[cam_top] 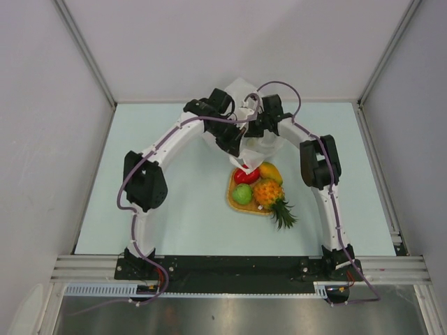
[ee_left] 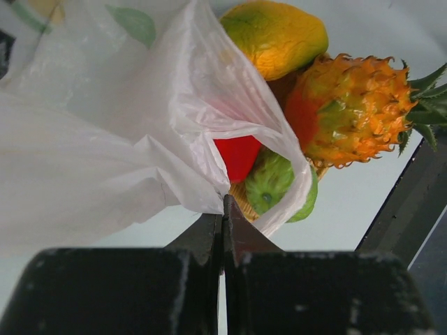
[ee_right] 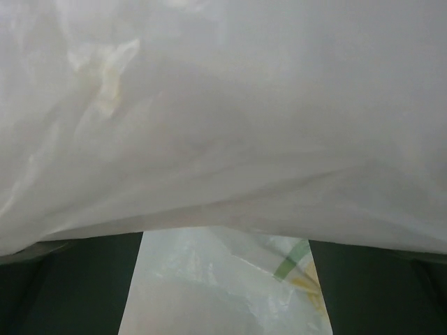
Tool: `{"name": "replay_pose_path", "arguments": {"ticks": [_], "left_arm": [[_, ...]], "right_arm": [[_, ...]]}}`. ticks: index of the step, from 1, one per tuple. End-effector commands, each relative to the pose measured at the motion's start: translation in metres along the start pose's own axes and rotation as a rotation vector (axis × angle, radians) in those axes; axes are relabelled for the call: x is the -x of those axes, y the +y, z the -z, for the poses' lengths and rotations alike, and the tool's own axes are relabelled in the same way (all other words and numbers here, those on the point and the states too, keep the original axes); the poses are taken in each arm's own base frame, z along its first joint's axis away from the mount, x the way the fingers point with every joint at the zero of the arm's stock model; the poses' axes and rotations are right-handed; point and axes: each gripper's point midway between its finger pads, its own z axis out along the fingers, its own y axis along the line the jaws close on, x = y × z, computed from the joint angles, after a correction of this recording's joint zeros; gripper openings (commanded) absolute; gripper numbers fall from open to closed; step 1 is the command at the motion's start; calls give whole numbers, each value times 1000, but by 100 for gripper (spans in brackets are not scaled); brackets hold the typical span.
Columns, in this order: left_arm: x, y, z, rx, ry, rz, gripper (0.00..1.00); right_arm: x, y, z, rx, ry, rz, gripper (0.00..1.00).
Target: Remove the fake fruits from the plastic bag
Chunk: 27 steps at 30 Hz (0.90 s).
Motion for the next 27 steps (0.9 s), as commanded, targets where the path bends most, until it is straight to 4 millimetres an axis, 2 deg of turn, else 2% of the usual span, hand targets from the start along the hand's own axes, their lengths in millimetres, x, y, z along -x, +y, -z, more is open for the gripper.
{"name": "replay_pose_path", "arguments": {"ticks": [1,2,3,4,7,11,13,14,15,16,17,18,19,20,21,22,23,24,25,26,27], "left_arm": [[30,-27,6,-44,-69,-80,0],[35,-30,8,-43,-80,-87,0],[38,-32,9,-43,-87,-91,0],[43,-38,10,-44,-99,-105,0],[56,-45,13,-37,-127,-136,0],[73,-38,18,28,-167,-159,0],[87,-30,24,81,-204,-177,0],[97,-25,27,105,-236,-186,0],[105,-23,29,113,-261,-193,0],[122,-25,42,126,-317,-215,0],[135,-27,50,127,-363,-235,0],[143,-30,56,126,-391,-250,0],[155,-36,69,124,-437,-274,0],[161,-40,75,117,-457,-287,0],[169,-54,89,88,-497,-317,0],[172,-59,95,76,-513,-326,0],[175,-66,103,66,-533,-336,0],[175,-72,107,49,-542,-347,0],[172,-83,116,36,-548,-374,0],[168,-83,113,35,-534,-373,0],[163,-83,112,41,-518,-369,0]], "right_arm": [[39,29,-8,129,-123,15,100],[44,30,-11,130,-134,11,100],[42,34,-16,134,-130,-11,100],[37,29,-25,133,-123,-30,99],[35,47,-36,185,-131,-46,100],[47,60,-29,224,-172,-33,99],[56,48,-20,193,-201,-40,99],[71,45,-8,155,-246,-33,99],[73,37,-3,122,-257,-25,99],[71,12,6,26,-255,-26,99],[73,-1,14,-34,-261,-19,100],[83,-2,32,-80,-286,-4,100],[81,-33,46,-175,-297,-33,100],[80,-46,59,-223,-293,-29,100],[96,-40,86,-248,-338,-16,100],[87,-55,98,-306,-327,-35,100],[97,-63,123,-330,-358,-26,100],[100,-64,138,-343,-370,-24,100],[99,-59,168,-367,-386,1,100],[95,-57,173,-374,-378,14,100],[92,-47,180,-368,-376,31,100]]}}
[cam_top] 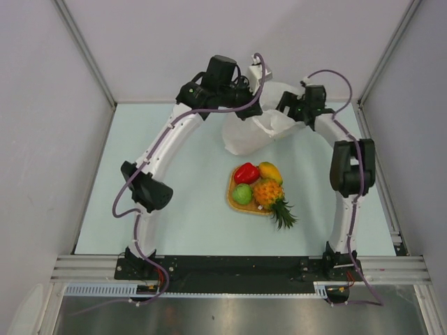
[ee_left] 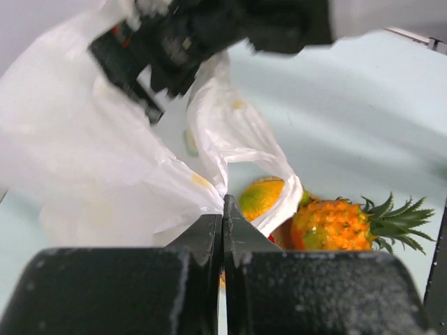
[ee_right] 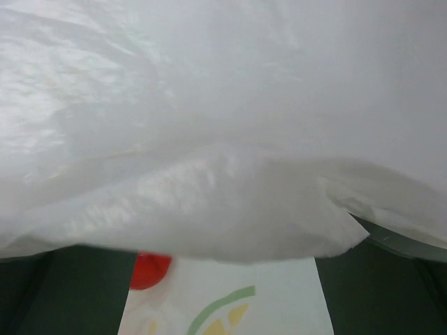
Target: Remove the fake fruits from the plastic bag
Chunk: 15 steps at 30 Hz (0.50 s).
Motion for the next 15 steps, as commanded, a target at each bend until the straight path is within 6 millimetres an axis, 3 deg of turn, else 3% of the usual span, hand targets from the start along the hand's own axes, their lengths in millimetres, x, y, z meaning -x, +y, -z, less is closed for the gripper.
{"name": "replay_pose_path", "arguments": {"ticks": [1,4,5,8,11,15], "left_arm": [[20,-23,27,-36,-46,-53,0],[-34,-5,12,34,97,-44,0],[-70,-3,3,28,186,-31,0],[-123,-1,-4,28,318,-36,0],[-152,-1,-9,36,382,-8,0],[-163,4,-11,70,405,11,0]], "right_arm": [[14,15,65,-40,-49,117,100],[-27,28,64,-5,42,160,99],[-55,34,60,9,97,185,98],[-84,54,61,46,148,229,98],[-91,64,58,57,150,282,98],[-84,63,45,37,121,330,99]]}}
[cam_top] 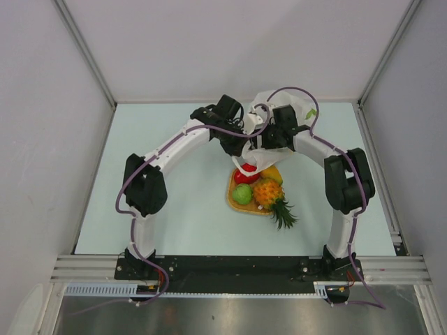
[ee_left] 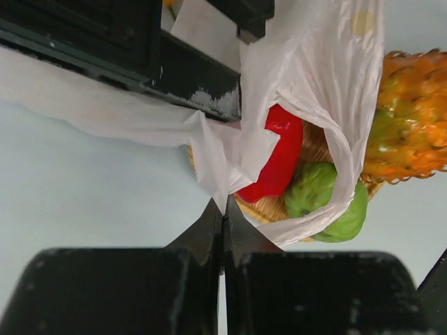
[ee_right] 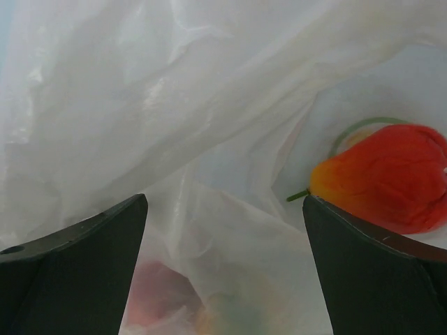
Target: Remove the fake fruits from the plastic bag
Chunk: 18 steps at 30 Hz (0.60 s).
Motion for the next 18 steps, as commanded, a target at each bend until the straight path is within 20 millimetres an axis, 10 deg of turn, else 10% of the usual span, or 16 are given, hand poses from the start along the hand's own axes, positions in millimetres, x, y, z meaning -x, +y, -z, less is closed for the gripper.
{"name": "replay_pose_path", "arguments": {"ticks": [1,18], "left_arm": [[13,9,11,75,-42,-41,0],[17,18,14,101,-59,-15,0]], "right_arm": [[29,-20,-5,-68,-77,76,99],[31,-73,-41,-264,-7,259,84]]}}
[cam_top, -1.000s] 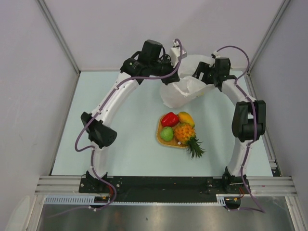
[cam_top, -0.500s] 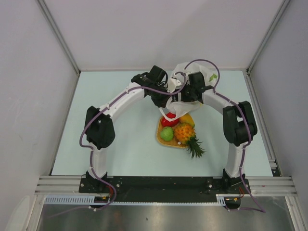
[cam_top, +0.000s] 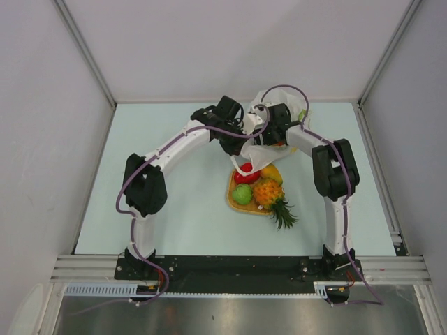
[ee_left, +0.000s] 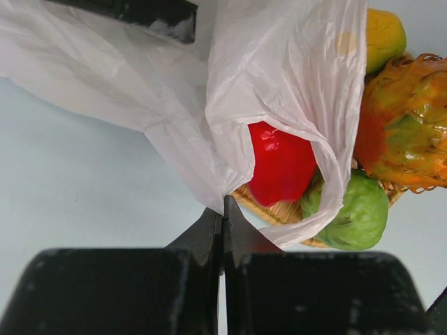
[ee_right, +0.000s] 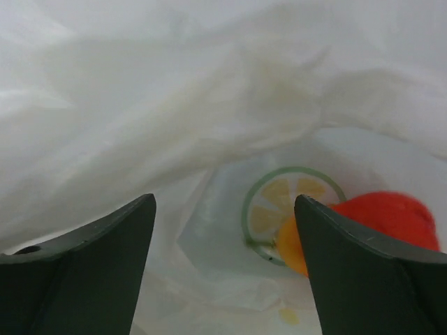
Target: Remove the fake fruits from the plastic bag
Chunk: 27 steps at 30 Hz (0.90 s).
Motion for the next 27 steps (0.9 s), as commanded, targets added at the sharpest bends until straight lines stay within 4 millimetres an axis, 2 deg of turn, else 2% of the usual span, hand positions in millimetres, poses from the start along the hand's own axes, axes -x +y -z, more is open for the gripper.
{"name": "replay_pose_path", "arguments": {"ticks": [1,6,9,11,12,14,15,18,20,22,27], "left_arm": [[28,10,21,48,-89,-12,0],[37,17,19,55,-120,0,0],[43,20,18,55,-140,5,0],[47,21,19,55,-153,12,0],[48,22,19,52,-157,15,0],[54,21,22,44,-176,21,0],[55,20,22,40,-182,22,0],[60,16,23,21,-198,21,0],[62,13,25,5,-205,18,0],[59,11,24,-6,-200,12,0],[56,6,24,-2,-188,10,0]], "right_arm": [[14,-12,3,-22,-17,68,76],[36,-14,20,38,-55,114,49],[56,-6,41,88,-99,154,45],[67,3,55,113,-121,182,48],[68,4,59,105,-124,210,57],[72,-9,64,13,-131,237,67],[67,-13,61,-19,-119,256,76],[53,-38,50,-132,-70,249,87],[41,-52,40,-187,-33,248,89],[33,-65,35,-236,-13,242,97],[12,-82,22,-275,43,236,100]]}}
